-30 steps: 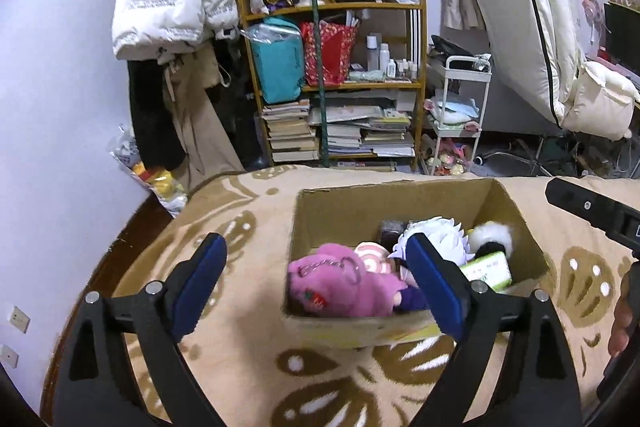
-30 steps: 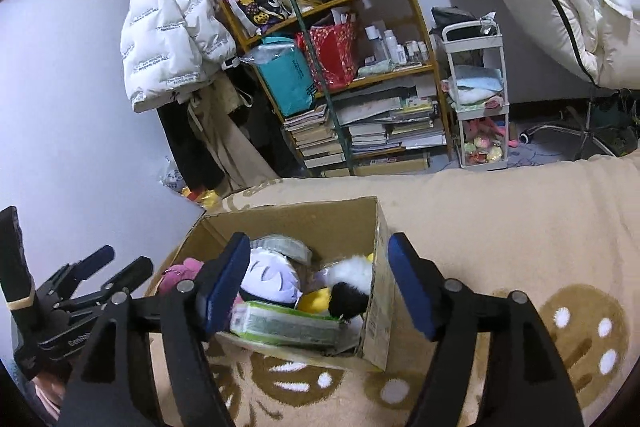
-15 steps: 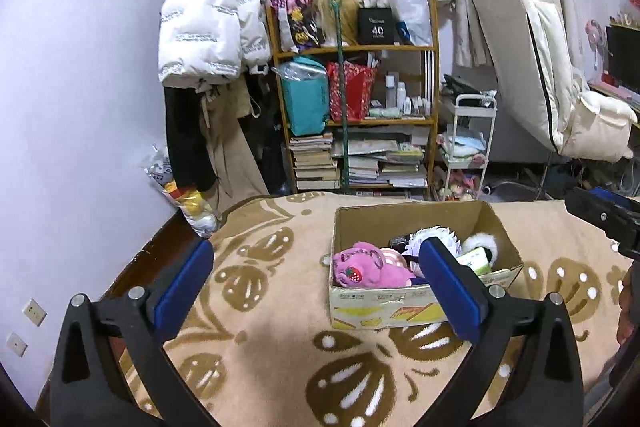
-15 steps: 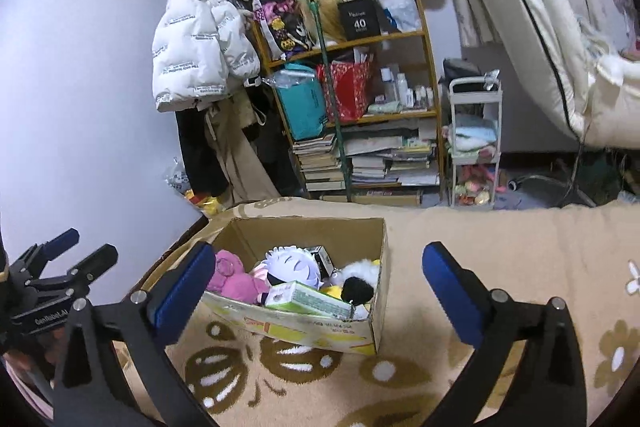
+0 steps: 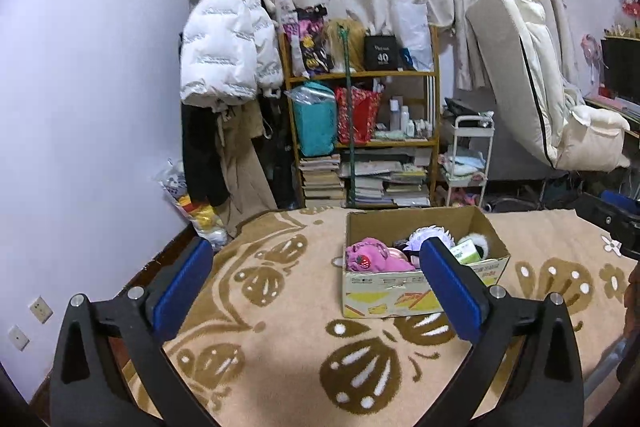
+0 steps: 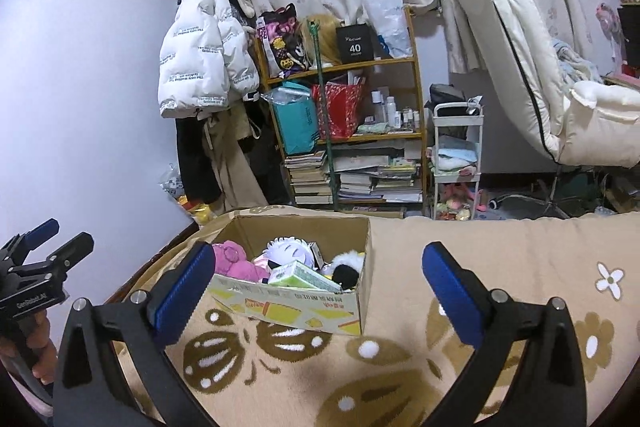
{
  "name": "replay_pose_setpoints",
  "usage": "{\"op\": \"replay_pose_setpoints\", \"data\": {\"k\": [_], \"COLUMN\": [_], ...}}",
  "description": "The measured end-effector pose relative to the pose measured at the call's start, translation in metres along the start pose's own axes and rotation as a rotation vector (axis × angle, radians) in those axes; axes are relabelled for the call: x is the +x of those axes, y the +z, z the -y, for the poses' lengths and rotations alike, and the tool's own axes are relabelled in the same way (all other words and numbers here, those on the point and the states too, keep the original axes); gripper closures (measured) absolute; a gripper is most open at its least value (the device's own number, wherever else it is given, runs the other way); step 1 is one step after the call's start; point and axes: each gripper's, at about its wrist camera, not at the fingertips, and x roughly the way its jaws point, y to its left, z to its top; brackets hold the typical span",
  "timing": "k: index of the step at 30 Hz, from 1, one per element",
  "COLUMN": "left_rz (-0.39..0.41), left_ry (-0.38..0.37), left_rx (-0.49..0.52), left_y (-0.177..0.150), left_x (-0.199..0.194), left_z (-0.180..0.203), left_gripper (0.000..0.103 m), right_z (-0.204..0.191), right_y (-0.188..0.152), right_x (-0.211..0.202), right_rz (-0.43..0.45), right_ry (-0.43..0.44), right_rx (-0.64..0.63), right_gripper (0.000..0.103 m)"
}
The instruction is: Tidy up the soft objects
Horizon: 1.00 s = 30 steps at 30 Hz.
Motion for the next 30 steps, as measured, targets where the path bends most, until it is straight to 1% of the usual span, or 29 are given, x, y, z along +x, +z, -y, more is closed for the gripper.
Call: {"op": "replay_pose_setpoints", "data": {"k": [4,8,14,18,22,30], "left_rz": [0.010,0.000,0.001,-0.002,-0.020,-0.053], "left_ry": [0.002,0.015,0.015,0.004,0.012,-0.011], "left_rx": [0.000,0.049,0.072,0.068,0.085,0.052], "left_y": [-0.012,-0.024,-0.037,-0.040,-0.049,-0.052], "left_x": [-0.008,-0.007,-0.005,-0.003,0.006,0.024], "left_z": [-0.002,0.005,0.012,0.014,0.016,0.012], "left_gripper": [0.001,0.001,0.001,0.001,0.001,0.001], "right_z": [-0.006,-0.010,-0.008,-0.007,-0.006,-0.005], "right_y": [-0.007,-0.015,-0.026,-0.028,-0.033,-0.036], "right_x": [-0.010,-0.017,-0.015,-0.013,-0.007,0.001], "right_rz": [0.014,0.031,0.028,0.028,0.017,0.000], "right_ry": [-0.014,-0.021,-0.031,-0.036,-0.045,-0.051], "right_rx": [-0.022,-0.032,-0.043,-0.040,-0.042,-0.039], "right_gripper": [0.000,0.000,0.000,0.000,0.000,0.000]}}
